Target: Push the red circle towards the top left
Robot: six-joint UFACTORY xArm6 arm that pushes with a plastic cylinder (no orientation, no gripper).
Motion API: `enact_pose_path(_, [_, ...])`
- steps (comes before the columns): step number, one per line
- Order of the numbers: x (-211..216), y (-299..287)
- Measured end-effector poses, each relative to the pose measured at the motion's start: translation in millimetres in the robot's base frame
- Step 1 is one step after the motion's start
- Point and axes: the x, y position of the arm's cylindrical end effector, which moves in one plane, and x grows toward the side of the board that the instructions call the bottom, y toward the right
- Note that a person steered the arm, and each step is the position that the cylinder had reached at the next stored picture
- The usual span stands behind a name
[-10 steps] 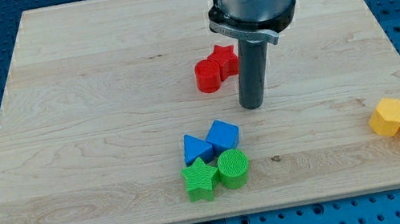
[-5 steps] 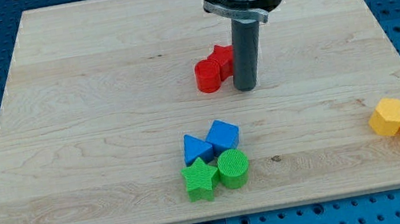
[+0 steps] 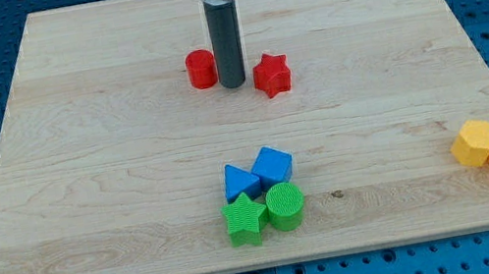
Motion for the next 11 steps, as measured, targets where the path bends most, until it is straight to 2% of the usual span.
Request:
enact_pose_path(2, [-13.2, -74.9])
enact_pose_path(3, [-37.8, -95.9])
enact_pose_path(4, [-66.1, -92.9])
enact_pose_path(5, [-66.5, -32.5])
enact_pose_path(6, [-54.2, -57.8])
enact_pose_path(7, [-50.7, -133.3])
enact_pose_path(8, [-65.7, -142.5])
enact_pose_path(10, [-96.8, -93.4])
enact_pose_path(11, [-105.7, -144.5])
